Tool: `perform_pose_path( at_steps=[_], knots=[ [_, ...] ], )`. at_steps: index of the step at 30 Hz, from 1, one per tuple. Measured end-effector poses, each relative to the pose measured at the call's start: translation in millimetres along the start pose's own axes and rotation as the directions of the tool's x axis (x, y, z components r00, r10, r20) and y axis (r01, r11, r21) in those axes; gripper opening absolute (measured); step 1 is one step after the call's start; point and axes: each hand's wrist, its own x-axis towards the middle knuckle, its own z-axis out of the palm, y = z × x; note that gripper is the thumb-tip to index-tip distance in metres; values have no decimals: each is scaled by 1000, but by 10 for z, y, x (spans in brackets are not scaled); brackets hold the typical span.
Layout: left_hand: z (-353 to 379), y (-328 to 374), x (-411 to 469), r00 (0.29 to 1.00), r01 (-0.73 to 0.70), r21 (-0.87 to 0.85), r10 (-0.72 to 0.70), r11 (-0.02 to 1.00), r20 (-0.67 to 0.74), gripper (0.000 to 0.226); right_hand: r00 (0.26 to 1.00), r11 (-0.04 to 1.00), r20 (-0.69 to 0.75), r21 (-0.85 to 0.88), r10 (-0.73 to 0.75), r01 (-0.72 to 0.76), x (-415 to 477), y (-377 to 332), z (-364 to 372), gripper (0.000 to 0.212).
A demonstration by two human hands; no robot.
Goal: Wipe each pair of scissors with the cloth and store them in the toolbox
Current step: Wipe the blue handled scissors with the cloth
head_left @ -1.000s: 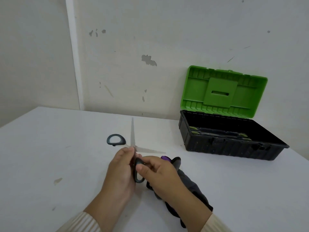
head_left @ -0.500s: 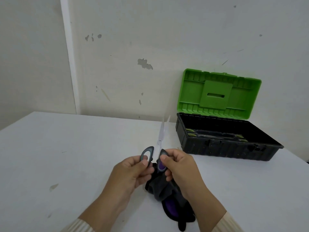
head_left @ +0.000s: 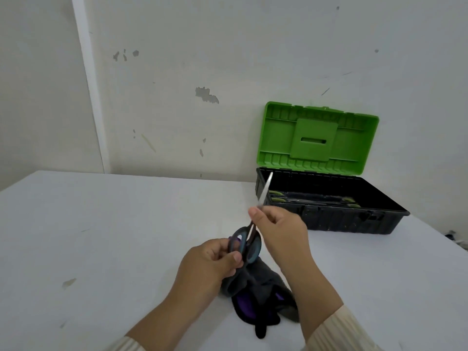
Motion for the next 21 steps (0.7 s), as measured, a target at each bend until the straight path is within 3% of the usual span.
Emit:
perform_pose_path(
  at_steps=[3,5,8,11,14,16,18,21],
  knots=[
    [242,23,24,997,-72,156,65,985,45,17,997,999,-55,-18,47,-48,86,109,-192,29],
    [476,11,89,993,-87,260,63,962,99,36,995,996,-67,-51,73,-77,131,191,-365,25],
    [882,9,199,979,-33,426,-56,904,196,65,996,973,-32,-213,88,-93,191,349,-635,21],
    [1303,-43,330,933,-137,739,-164,660,320,65,995,933,-35,-346,92,-99,300,503,-939,19],
    [1570,-139,462,893,-291,881,-224,374,390,62,996,884,-73,-467,-48,8,542,512,-1285,20],
    [1671,-222,576,903,-323,892,-180,316,390,64,985,800,-38,-589,-166,112,808,445,-1495,22],
    [1730,-308,693,923,-320,895,-112,312,369,65,968,652,39,-733,-246,195,1157,471,-1648,24],
    [1774,-433,810,948,-302,917,-16,262,317,68,977,509,166,-835,-133,211,1704,775,-1743,24]
  ],
)
